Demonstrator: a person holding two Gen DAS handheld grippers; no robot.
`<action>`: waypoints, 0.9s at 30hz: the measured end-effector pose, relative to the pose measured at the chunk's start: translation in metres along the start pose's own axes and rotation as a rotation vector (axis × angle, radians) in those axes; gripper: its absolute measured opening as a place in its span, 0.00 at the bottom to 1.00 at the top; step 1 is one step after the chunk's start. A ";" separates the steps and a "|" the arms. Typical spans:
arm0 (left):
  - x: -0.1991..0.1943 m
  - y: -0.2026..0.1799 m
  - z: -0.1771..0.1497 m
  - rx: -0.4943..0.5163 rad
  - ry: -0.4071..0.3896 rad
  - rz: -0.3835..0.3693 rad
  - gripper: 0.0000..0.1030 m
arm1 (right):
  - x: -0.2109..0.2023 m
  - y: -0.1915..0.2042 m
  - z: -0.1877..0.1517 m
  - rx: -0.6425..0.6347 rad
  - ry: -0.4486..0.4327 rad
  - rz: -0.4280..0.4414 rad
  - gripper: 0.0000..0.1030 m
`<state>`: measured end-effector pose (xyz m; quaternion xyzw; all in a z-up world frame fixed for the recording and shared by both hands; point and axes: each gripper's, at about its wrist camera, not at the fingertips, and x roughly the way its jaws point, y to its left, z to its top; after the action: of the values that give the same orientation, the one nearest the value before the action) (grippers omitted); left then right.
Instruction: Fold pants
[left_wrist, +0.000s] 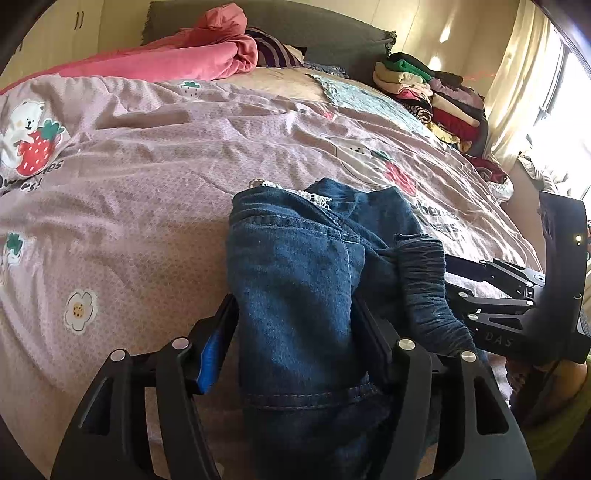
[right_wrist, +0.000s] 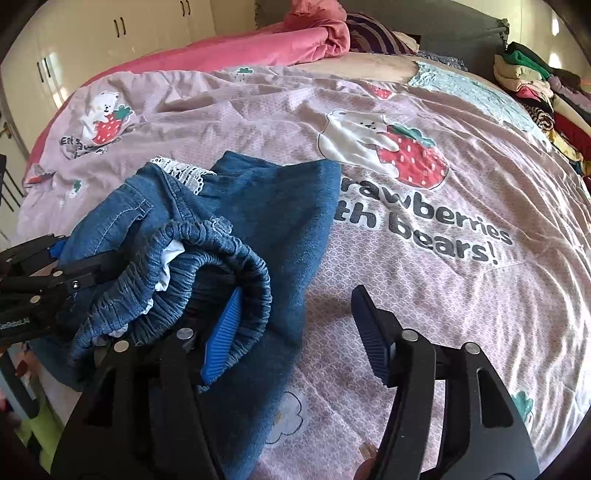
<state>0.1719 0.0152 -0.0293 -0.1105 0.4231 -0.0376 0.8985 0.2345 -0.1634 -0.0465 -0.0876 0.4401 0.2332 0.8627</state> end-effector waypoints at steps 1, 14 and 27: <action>-0.001 0.000 0.000 -0.001 0.002 -0.002 0.61 | -0.001 0.000 0.000 0.000 -0.001 -0.001 0.55; -0.019 0.001 -0.007 -0.009 -0.009 0.000 0.81 | -0.028 -0.006 -0.006 0.054 -0.038 0.006 0.82; -0.067 0.000 -0.024 -0.014 -0.069 0.037 0.96 | -0.096 0.008 -0.024 0.030 -0.210 -0.024 0.91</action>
<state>0.1106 0.0218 0.0065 -0.1103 0.3941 -0.0142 0.9123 0.1650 -0.1958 0.0171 -0.0551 0.3497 0.2242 0.9080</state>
